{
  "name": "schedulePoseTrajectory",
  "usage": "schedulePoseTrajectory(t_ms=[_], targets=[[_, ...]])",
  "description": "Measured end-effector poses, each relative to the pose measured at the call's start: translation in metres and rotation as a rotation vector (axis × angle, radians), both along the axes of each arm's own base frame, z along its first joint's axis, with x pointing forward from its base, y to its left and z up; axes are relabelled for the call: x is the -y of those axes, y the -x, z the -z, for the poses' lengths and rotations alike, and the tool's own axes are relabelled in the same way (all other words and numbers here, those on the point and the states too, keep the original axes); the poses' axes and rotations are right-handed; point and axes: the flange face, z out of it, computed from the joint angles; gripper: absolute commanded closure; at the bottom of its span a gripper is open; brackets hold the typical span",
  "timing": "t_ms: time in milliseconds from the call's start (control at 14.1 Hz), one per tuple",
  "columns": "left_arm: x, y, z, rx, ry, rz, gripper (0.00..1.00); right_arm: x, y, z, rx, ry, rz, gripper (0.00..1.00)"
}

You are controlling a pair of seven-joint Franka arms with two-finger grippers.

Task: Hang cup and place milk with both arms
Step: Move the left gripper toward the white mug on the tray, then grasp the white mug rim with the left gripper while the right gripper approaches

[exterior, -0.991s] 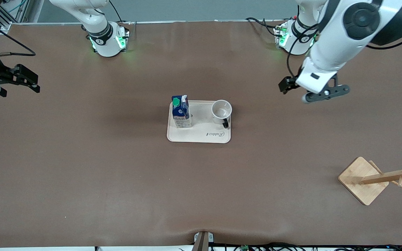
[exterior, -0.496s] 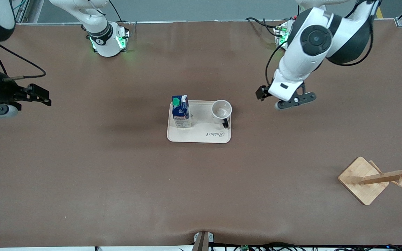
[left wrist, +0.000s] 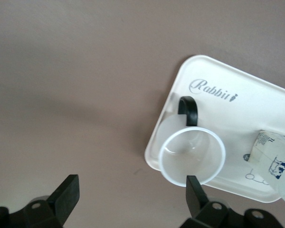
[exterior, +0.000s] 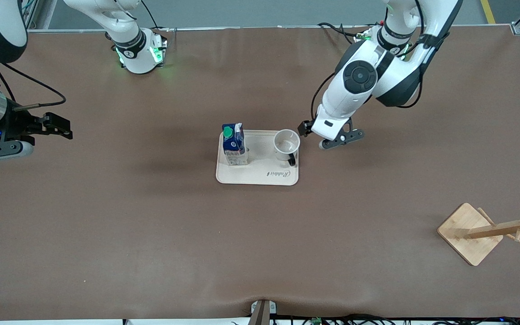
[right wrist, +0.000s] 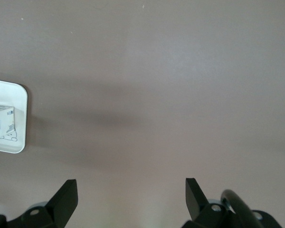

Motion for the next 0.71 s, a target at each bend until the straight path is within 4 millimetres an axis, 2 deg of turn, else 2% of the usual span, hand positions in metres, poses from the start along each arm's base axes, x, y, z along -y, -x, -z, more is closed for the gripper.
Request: schedulePoseTrajectory(t_ms=[142,354,566,708], targets=[[0.013,0.003,0.017,-0.011,0.022,-0.024,0.20,0.020,-0.005,0.018,-0.034,-0.002,0.034,0.00],[0.031,0.011,0.045,-0.021,0.020,-0.050,0.25,0.047,-0.012,0.042,-0.069,-0.036,0.088,0.00],[0.042,0.019,0.078,-0.018,-0.027,-0.080,0.31,0.059,-0.016,0.052,-0.080,-0.095,0.127,0.00],[0.048,0.025,0.094,-0.032,-0.039,-0.086,0.36,0.060,-0.017,0.054,-0.081,-0.136,0.142,0.00]])
